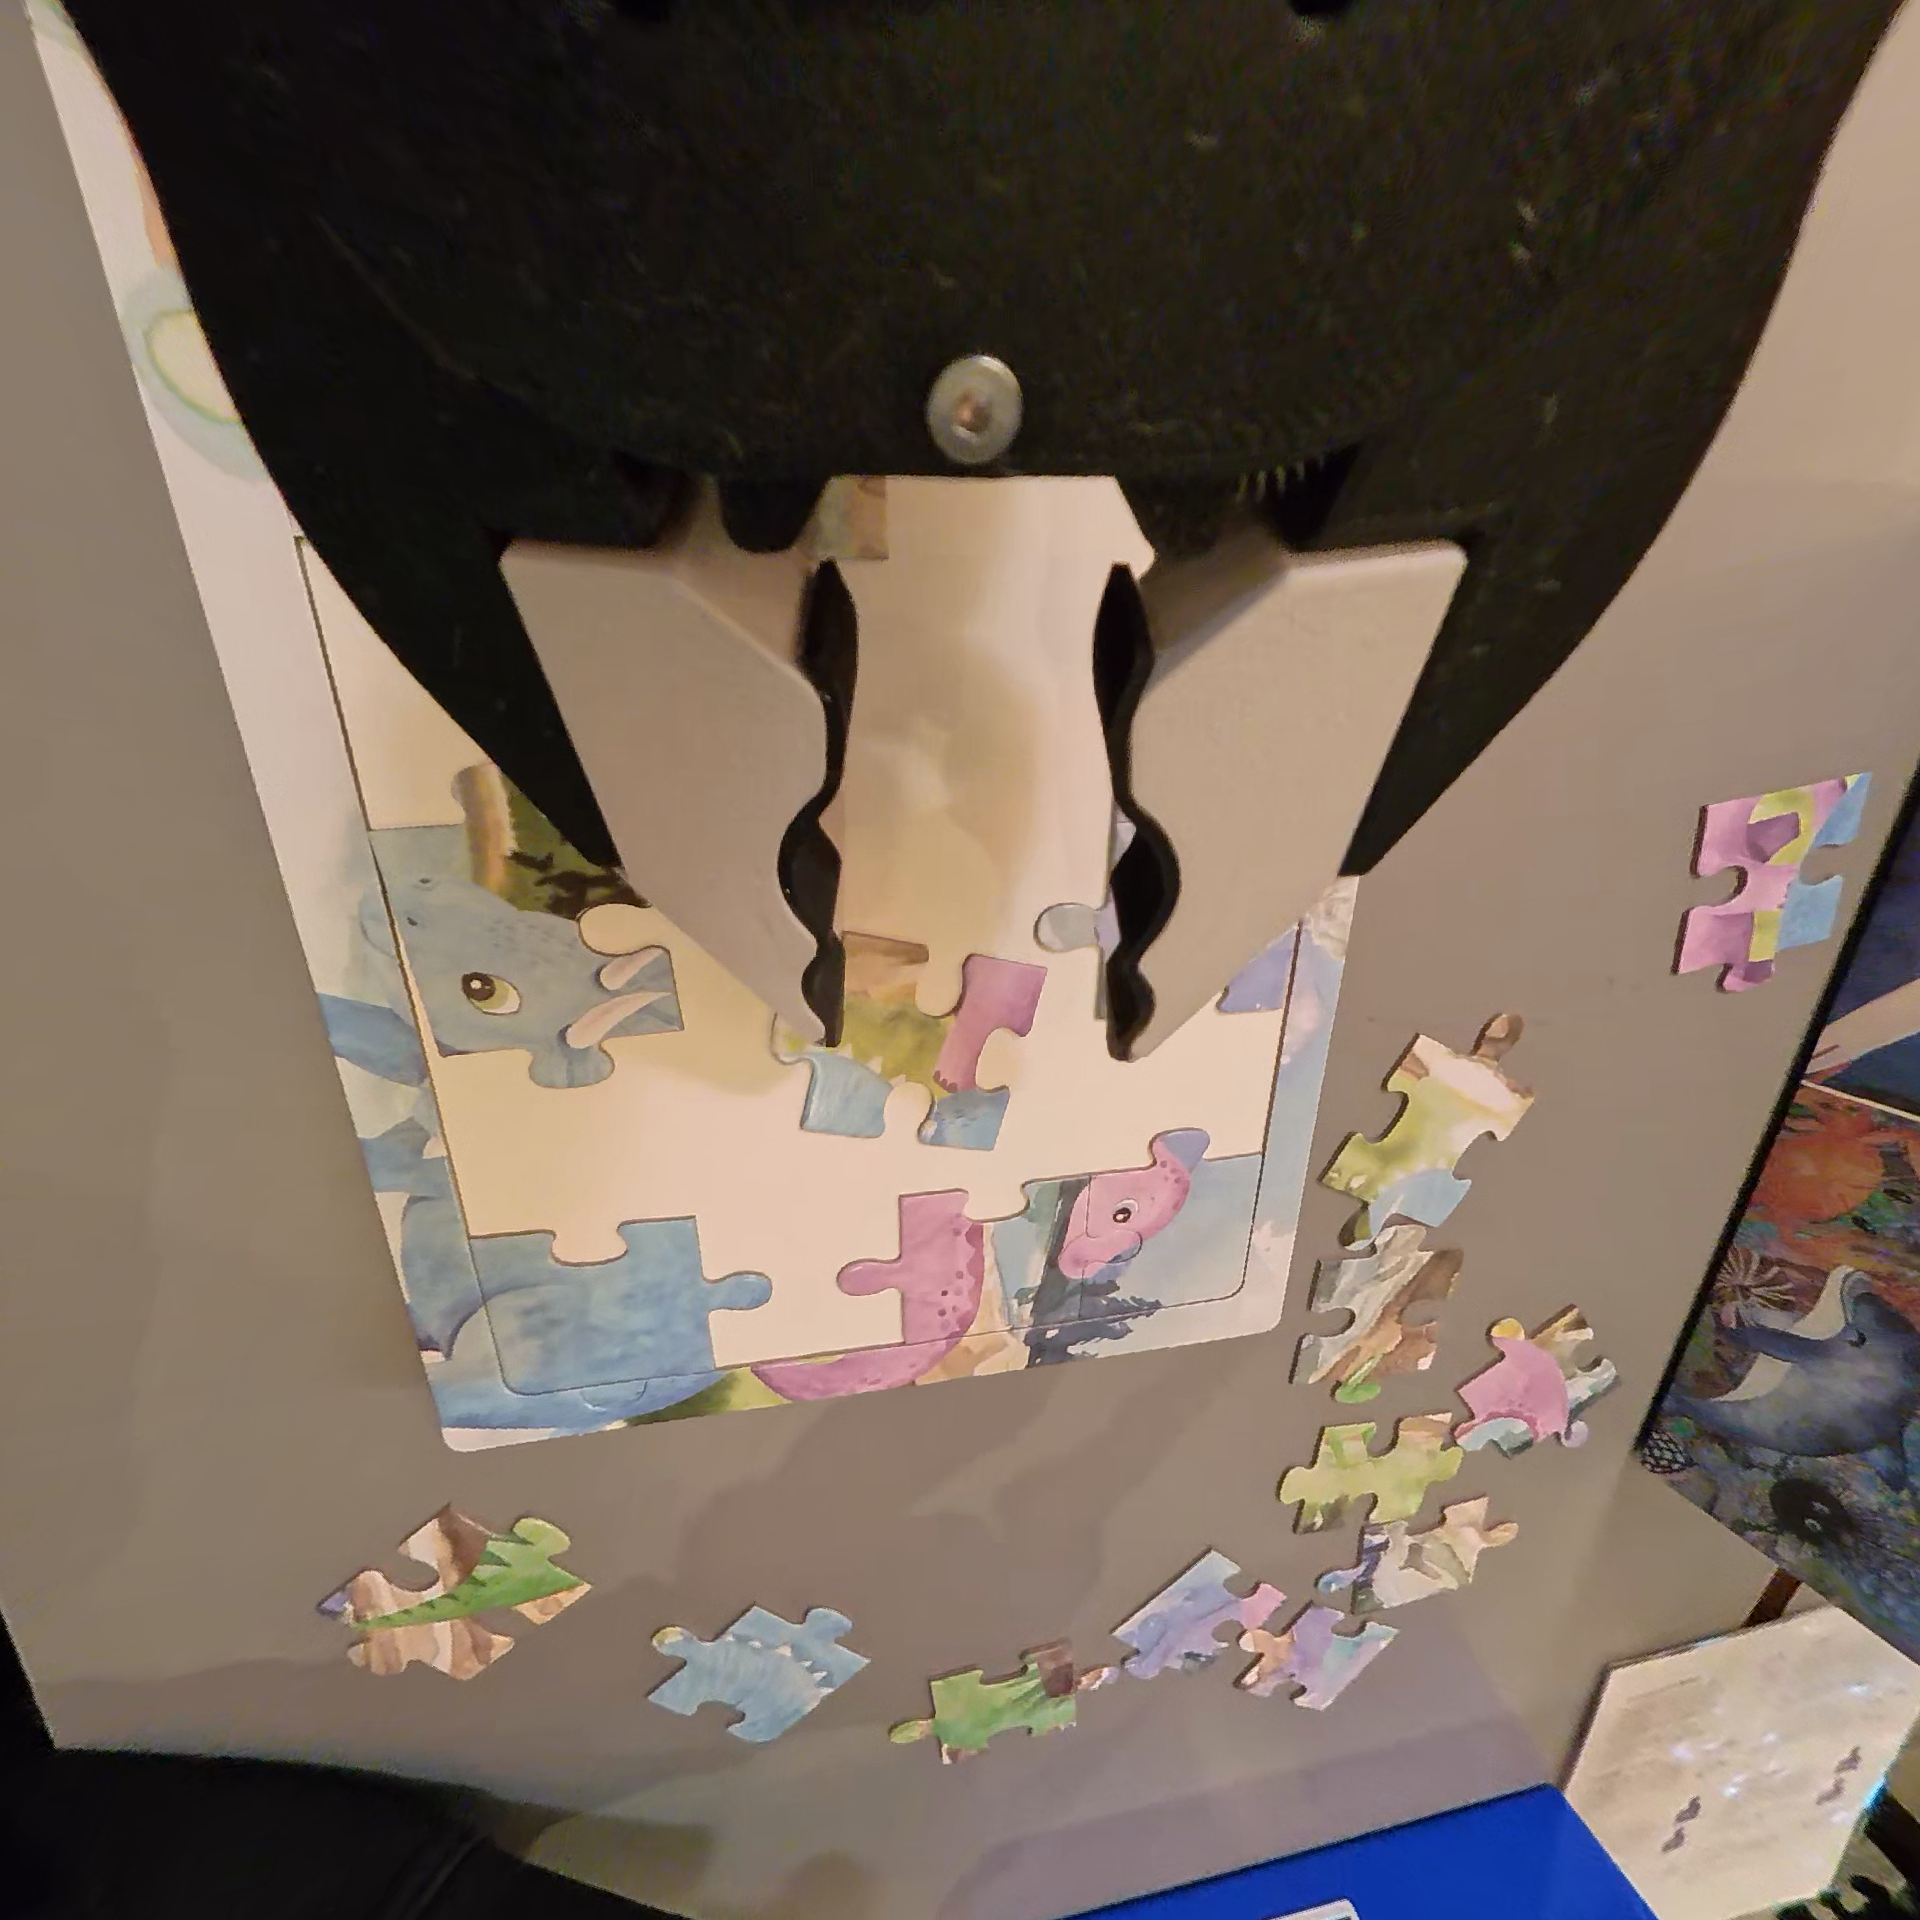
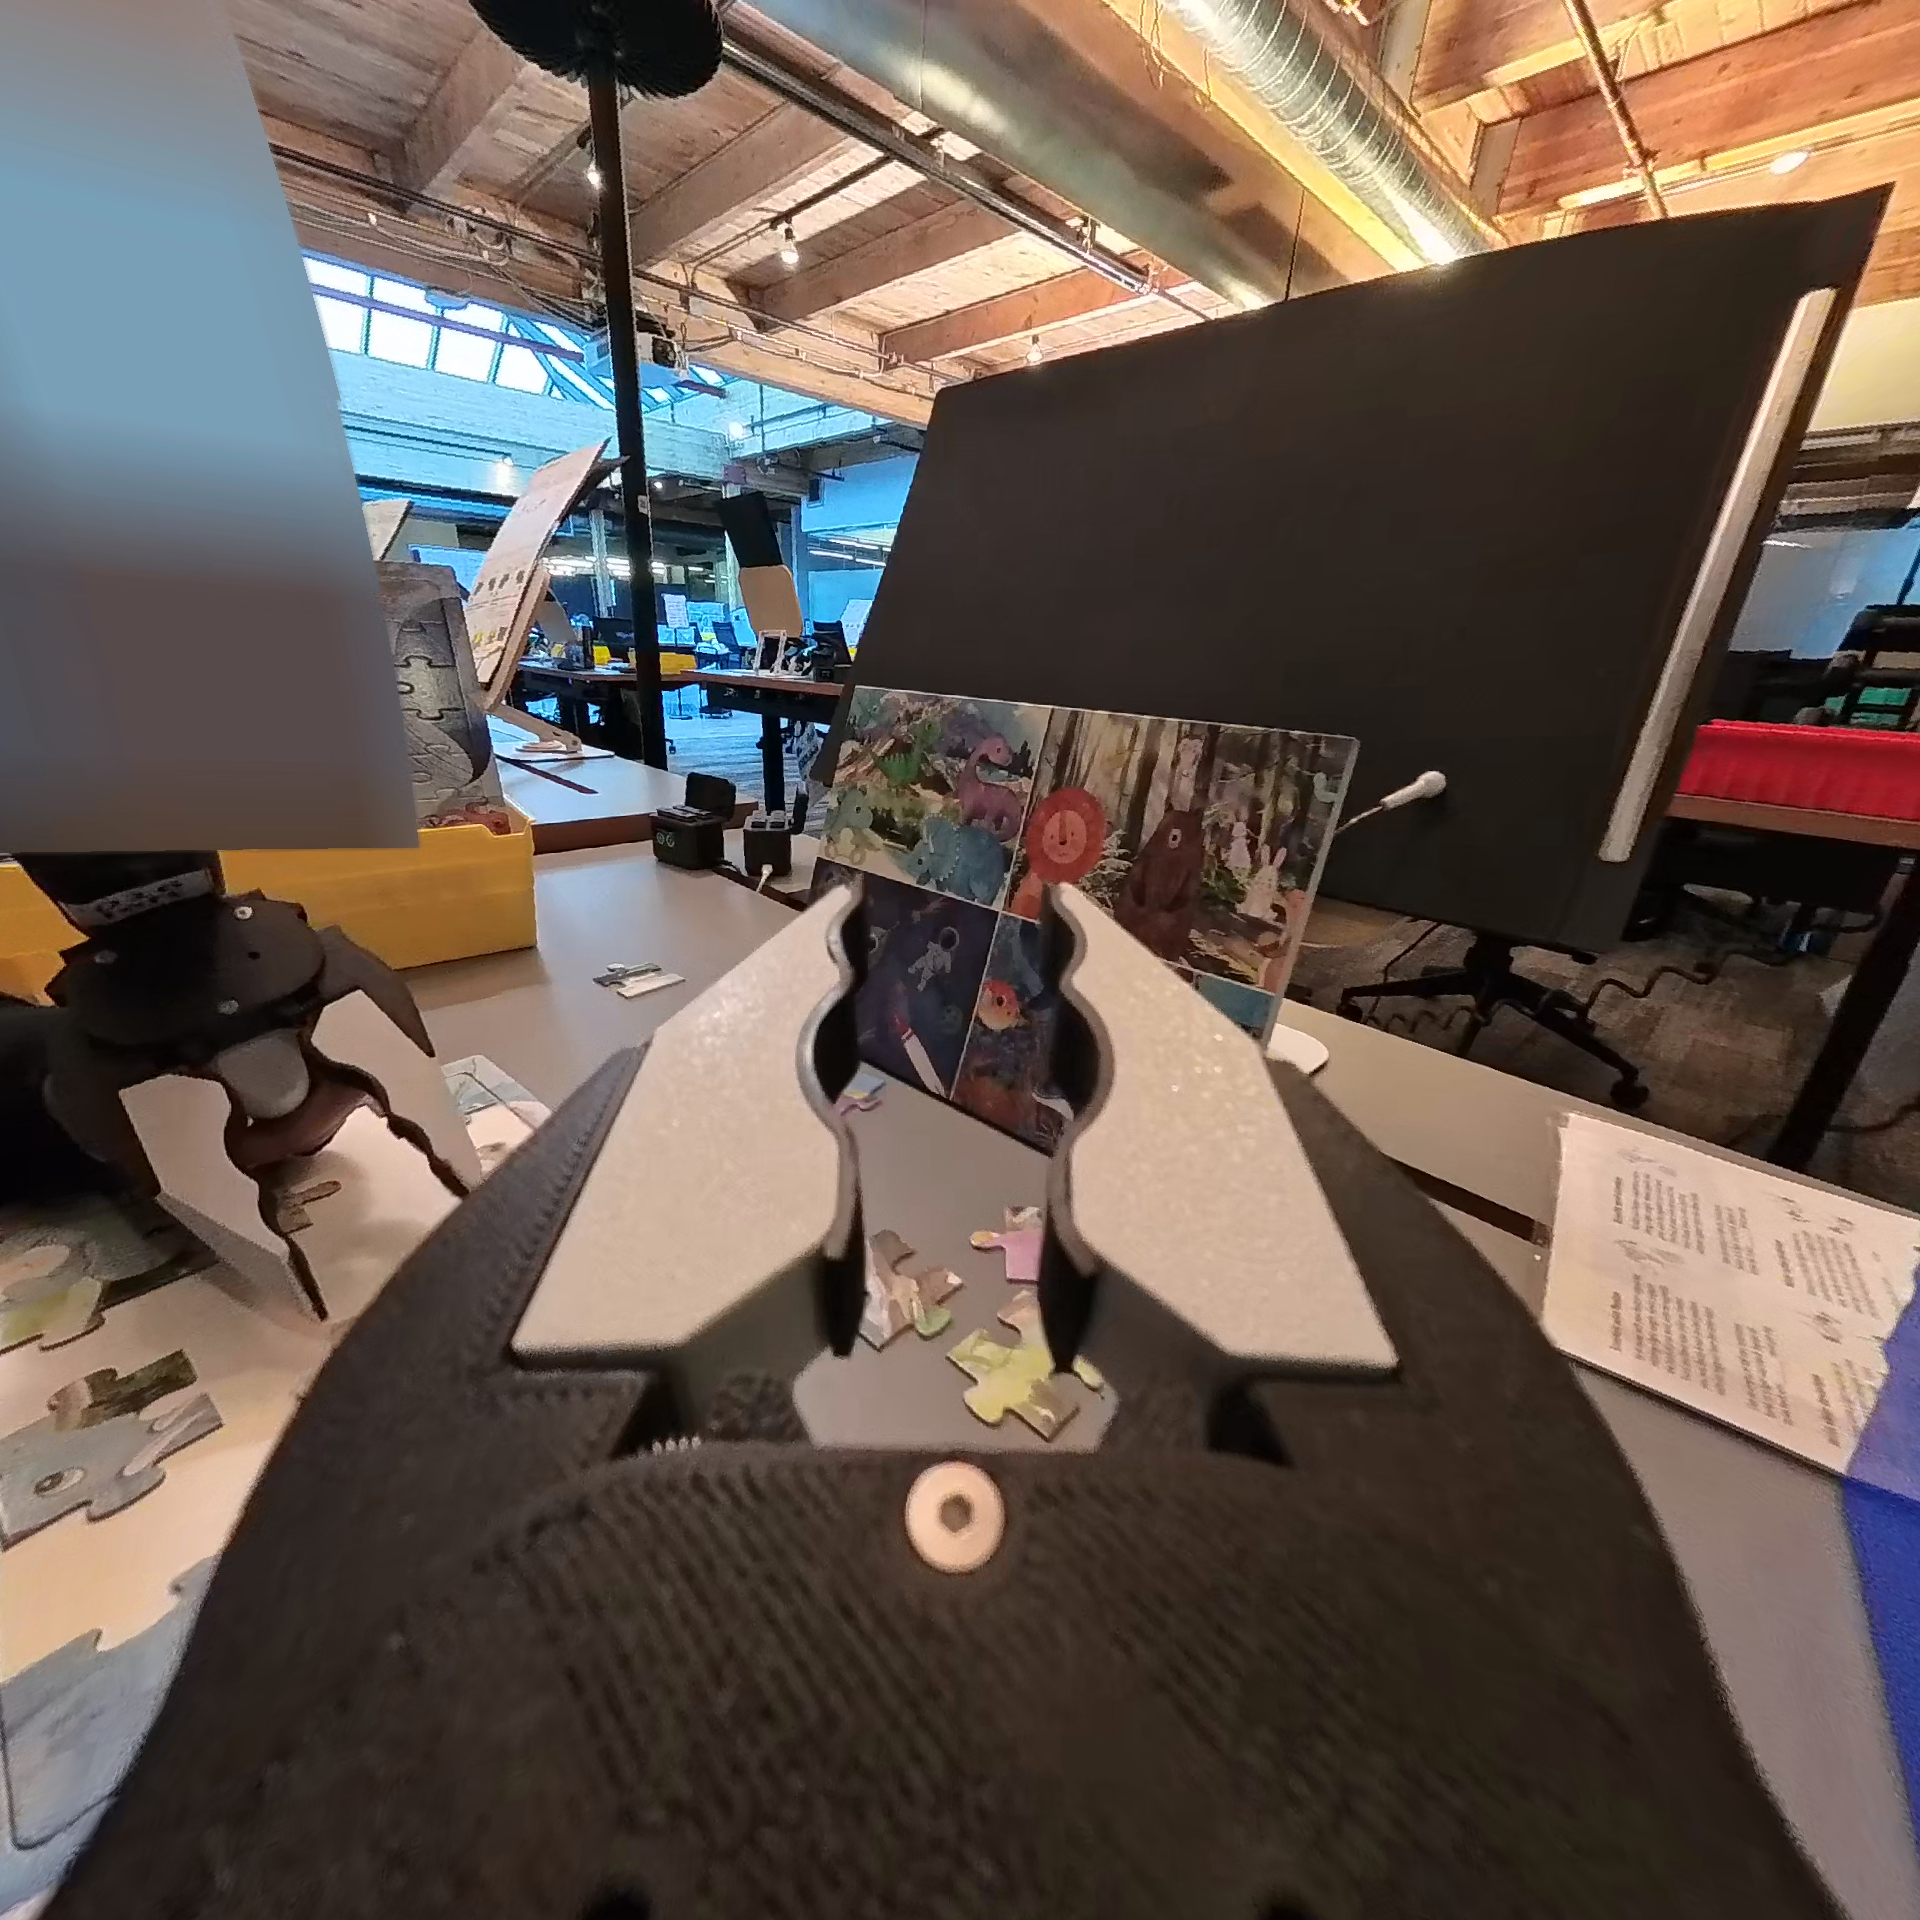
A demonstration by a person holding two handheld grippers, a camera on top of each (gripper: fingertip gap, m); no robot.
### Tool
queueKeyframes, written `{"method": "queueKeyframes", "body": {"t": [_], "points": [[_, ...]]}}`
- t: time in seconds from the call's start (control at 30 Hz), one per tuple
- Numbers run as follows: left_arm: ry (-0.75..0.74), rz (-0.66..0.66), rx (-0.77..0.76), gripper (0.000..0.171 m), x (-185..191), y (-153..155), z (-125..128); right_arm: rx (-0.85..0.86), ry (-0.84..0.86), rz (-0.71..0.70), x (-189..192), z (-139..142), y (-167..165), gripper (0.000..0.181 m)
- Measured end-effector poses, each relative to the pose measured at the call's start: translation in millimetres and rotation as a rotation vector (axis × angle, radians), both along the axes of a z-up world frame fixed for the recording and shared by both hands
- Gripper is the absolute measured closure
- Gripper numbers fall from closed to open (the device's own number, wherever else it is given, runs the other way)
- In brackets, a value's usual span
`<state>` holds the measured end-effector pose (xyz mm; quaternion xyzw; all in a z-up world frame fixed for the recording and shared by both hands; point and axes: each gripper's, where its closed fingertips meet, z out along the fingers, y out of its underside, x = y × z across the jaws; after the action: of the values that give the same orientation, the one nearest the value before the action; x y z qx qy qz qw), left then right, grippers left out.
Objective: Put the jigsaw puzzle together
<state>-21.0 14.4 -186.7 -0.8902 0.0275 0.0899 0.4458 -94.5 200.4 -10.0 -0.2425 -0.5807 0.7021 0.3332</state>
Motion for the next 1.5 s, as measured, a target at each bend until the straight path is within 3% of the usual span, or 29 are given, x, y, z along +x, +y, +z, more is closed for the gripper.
{"method": "queueKeyframes", "body": {"t": [0.77,1.5], "points": [[0.047,0.065,0.022,0.105,-12.3,-0.4,2.7,0.005,-0.038,-0.036,-6.4,-5.9,6.6,0.153],[0.032,0.032,-0.017,0.114,-6.6,-0.6,-4.3,0.038,-0.064,-0.059,-10.9,-12.7,4.3,0.154]]}}
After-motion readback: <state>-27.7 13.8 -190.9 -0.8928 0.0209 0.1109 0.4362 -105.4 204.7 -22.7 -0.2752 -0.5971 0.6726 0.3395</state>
